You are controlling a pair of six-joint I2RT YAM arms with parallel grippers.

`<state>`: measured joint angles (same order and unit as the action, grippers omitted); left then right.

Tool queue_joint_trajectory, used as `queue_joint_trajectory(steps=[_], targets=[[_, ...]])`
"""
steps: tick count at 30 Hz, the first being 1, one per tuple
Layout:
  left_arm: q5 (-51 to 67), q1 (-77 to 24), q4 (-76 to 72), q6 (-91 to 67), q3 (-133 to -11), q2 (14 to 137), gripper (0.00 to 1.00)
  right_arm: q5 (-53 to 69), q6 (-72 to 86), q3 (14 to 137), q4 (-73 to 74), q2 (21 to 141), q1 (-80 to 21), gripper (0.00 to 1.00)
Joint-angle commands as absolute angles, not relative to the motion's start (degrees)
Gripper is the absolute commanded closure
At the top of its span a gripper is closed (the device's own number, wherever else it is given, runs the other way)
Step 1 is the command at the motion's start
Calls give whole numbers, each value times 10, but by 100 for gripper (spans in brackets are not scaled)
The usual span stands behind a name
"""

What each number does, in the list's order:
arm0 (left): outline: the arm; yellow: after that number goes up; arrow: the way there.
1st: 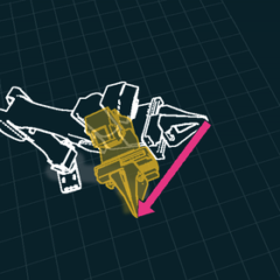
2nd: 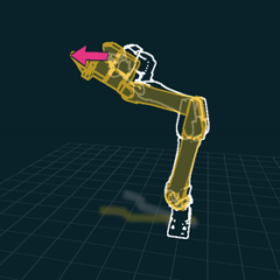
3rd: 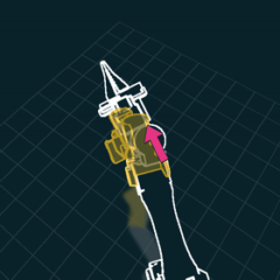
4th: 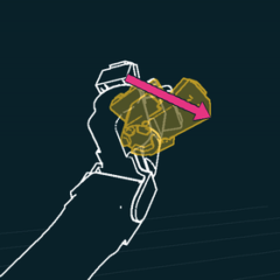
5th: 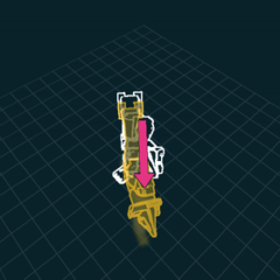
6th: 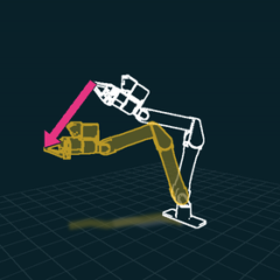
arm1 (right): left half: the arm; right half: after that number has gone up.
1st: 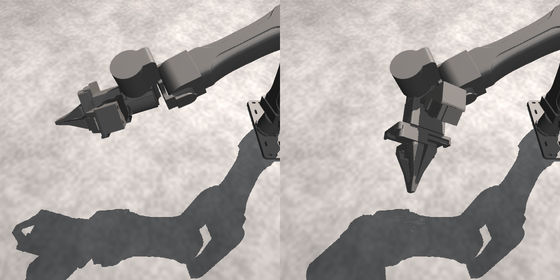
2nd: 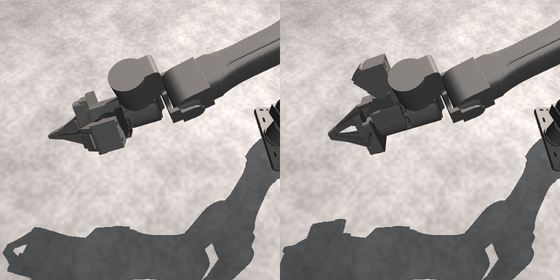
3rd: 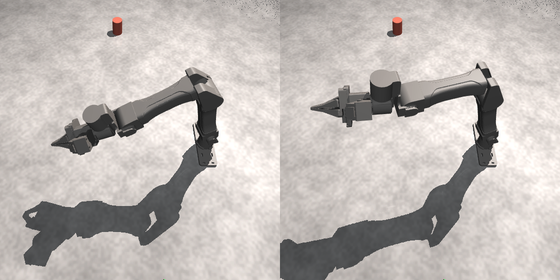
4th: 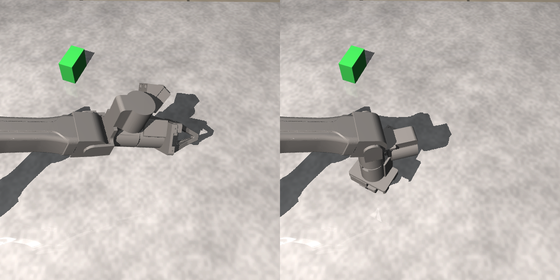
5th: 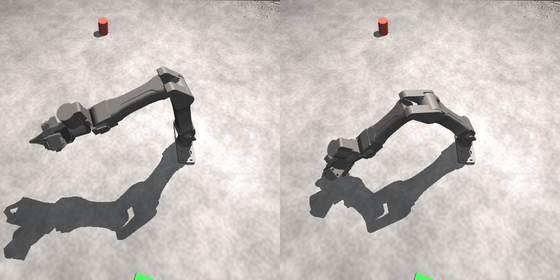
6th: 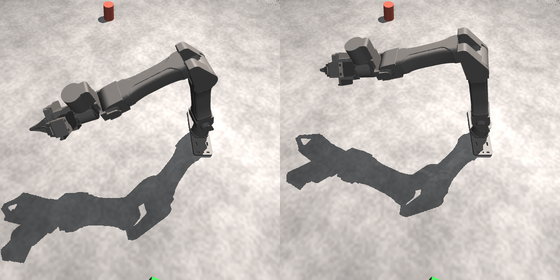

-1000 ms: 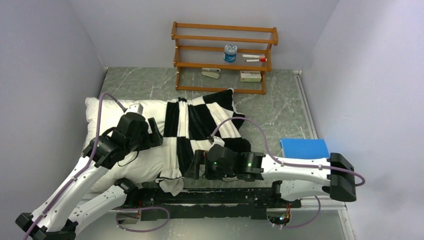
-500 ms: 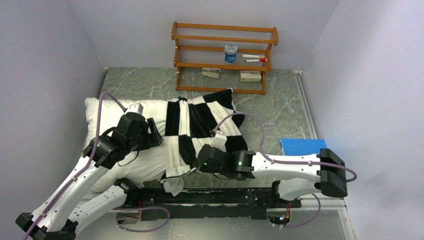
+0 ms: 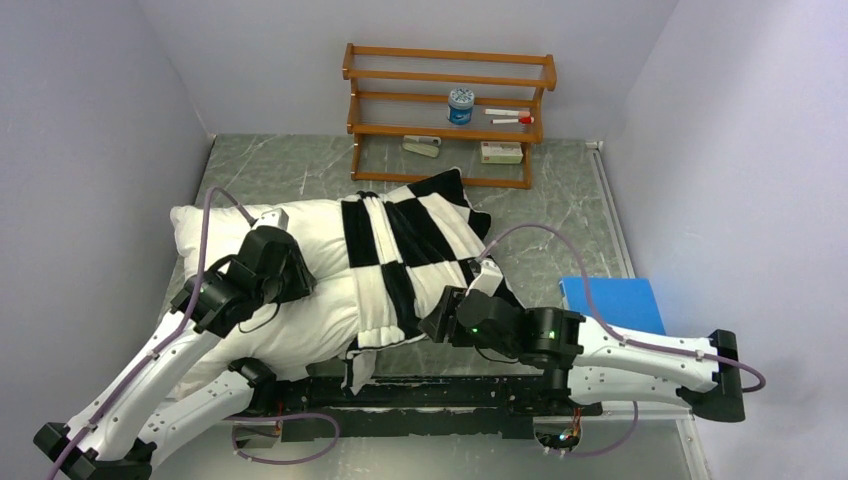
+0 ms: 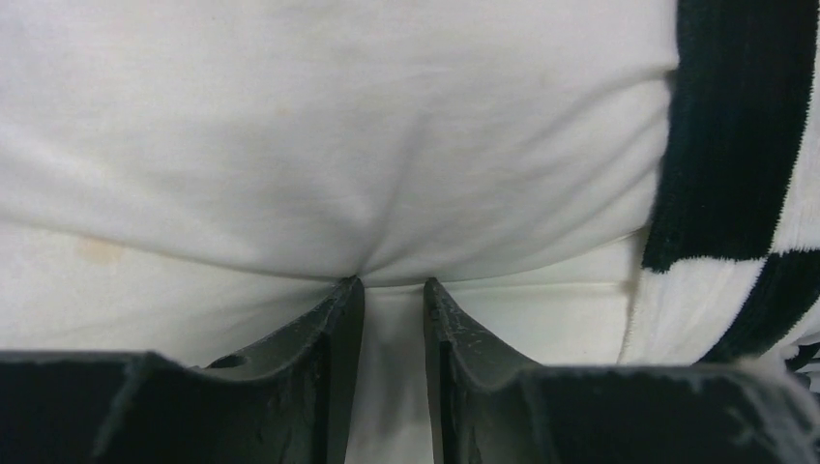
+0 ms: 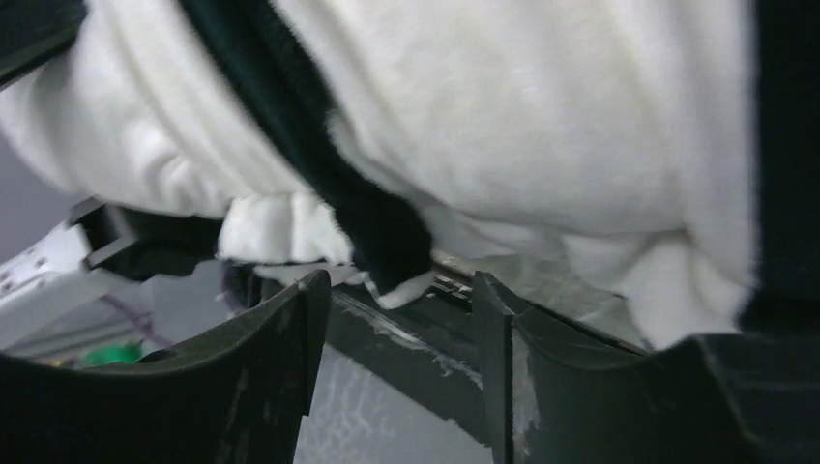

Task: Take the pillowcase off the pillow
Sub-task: Remove the pillow from the pillowcase.

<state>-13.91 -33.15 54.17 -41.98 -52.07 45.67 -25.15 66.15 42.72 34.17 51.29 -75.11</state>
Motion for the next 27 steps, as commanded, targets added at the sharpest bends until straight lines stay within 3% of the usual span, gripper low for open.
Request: queue_joint_trajectory(steps=[1, 5, 11, 16, 23, 27], targets=[[-108, -329, 566, -398, -496, 457, 64, -117, 633, 379, 148, 516, -748, 37], [-100, -329, 567, -395, -501, 450, 58, -56, 656, 391, 40, 631, -765, 27], [-75, -329, 566, -389, -497, 450, 45, -150, 734, 429, 18, 753, -775, 17], [-62, -328, 566, -385, -483, 453, 21, -243, 724, 437, 27, 747, -775, 17], [-48, -329, 538, -392, -474, 436, 12, -102, 595, 410, -112, 719, -780, 17], [-39, -329, 533, -397, -471, 446, 12, -162, 641, 426, -47, 759, -790, 13]])
